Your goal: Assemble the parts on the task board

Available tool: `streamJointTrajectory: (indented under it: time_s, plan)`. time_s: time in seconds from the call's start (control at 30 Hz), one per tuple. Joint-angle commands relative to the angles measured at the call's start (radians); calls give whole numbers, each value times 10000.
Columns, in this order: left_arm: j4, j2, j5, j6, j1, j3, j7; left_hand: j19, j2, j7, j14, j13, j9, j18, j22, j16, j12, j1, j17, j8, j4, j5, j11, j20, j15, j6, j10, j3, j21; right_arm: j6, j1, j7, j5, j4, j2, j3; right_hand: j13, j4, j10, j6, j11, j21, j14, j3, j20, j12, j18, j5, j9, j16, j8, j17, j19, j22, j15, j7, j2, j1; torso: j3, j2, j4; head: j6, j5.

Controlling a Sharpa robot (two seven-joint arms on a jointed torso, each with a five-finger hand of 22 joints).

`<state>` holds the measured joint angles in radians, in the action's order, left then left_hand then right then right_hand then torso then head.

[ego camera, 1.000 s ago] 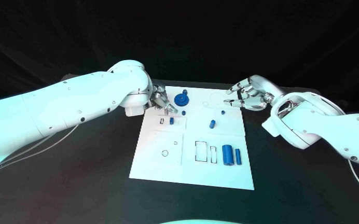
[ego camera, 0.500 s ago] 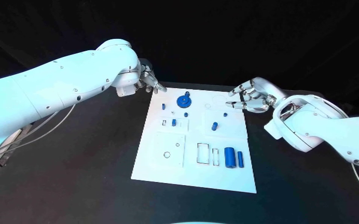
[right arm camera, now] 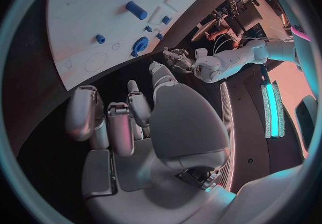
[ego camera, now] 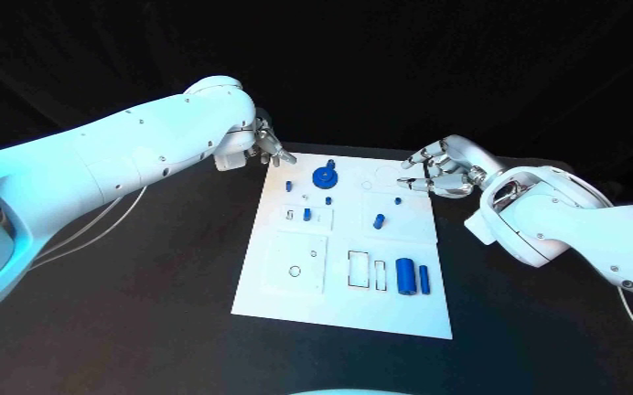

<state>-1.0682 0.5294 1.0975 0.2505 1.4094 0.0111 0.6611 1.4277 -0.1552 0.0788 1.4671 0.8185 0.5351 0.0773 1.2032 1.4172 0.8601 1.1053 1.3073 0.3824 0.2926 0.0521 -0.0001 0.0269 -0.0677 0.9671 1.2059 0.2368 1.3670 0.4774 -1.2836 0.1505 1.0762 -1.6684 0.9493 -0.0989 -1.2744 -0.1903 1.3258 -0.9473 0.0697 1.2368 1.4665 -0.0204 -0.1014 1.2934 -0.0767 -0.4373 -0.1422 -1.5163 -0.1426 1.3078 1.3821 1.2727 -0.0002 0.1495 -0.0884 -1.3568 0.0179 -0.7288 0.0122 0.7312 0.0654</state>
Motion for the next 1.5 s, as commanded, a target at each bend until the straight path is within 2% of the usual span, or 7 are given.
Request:
streamJointTrajectory:
  time_s: [0.03, 0.27, 0.5, 0.6, 0.7, 0.83, 1.5]
  plan:
    - [265, -178, 160, 190, -93, -7, -290, 27, 79, -17, 609, -16, -30, -30, 16, -11, 67, 13, 1189, -50, -19, -8, 23, 51, 50, 72, 69, -118, 6, -12, 17, -66, 44, 0, -21, 0, 7, -12, -52, -38, -46, -47, 749, -50, 39, -33, -78, -54, 13, 33, -67, 1455, -65, -17, -81, -4, 41, 29, -11, -11, -20, 3, 8]
    - [590, -419, 108, 338, -248, -29, -397, 33, 111, -17, 608, -11, -64, -33, 32, -14, 84, 3, 1187, -65, -22, -6, 25, 51, 52, 85, 70, -214, 14, -13, 25, -74, 44, 1, -42, 0, 16, -14, -60, -33, -47, -66, 746, -48, 39, -41, -82, -66, 15, 39, -67, 1445, -74, -30, -82, -4, 49, 24, -23, 4, -1, 26, -6]
    - [686, -510, 152, 548, -330, -44, -380, 41, 142, -20, 608, 2, -79, -37, 54, -14, 103, 26, 1188, -69, -33, -6, 23, 50, 52, 99, 77, -239, 26, -19, 27, -76, 44, -9, -51, 0, 16, -14, -60, -33, -47, -66, 746, -48, 39, -41, -82, -66, 15, 39, -67, 1445, -74, -30, -82, -4, 49, 24, -24, 0, -12, 32, -16]
    - [702, -515, 300, 602, -348, -47, -356, 49, 151, -22, 608, 12, -86, -41, 74, -14, 116, 41, 1188, -68, -40, -7, 21, 50, 51, 110, 82, -255, 37, -27, 28, -73, 44, -14, -45, 0, 16, -14, -60, -33, -47, -66, 746, -48, 39, -41, -82, -66, 15, 39, -67, 1445, -74, -30, -82, -4, 49, 24, -22, 8, -4, 44, -39]
    - [729, -523, 388, 677, -359, -48, -337, 60, 178, -30, 609, 21, -99, -46, 102, -12, 133, 73, 1190, -63, -47, -6, 16, 49, 48, 142, 90, -287, 52, -32, 28, -69, 44, -20, -40, 0, 18, -18, -61, -31, -47, -73, 743, -47, 39, -43, -83, -77, 16, 45, -67, 1434, -77, -35, -82, -3, 54, 23, -36, 15, 4, 45, -31]
    - [737, -532, 426, 766, -364, -49, -325, 65, 209, -38, 608, 37, -115, -49, 116, -13, 157, 120, 1190, -59, -58, -6, 9, 48, 43, 174, 103, -315, 60, -36, 28, -68, 44, -21, -42, 0, 18, -18, -61, -31, -47, -73, 743, -47, 39, -43, -83, -77, 16, 45, -67, 1434, -77, -35, -82, -3, 54, 23, -22, 13, -2, 64, -39]
    - [738, -582, 323, 966, -400, -49, -346, 87, 320, -65, 610, 89, -177, -60, 176, -11, 243, 333, 1194, -49, -94, -6, -14, 42, 25, 285, 151, -398, 94, -54, 28, -57, 44, -17, -68, 0, 5, -26, -50, -31, -46, -74, 745, -47, 39, -29, -83, -90, 17, 44, -71, 1439, -75, -32, -82, -3, 62, 24, -19, 11, 4, 139, -48]
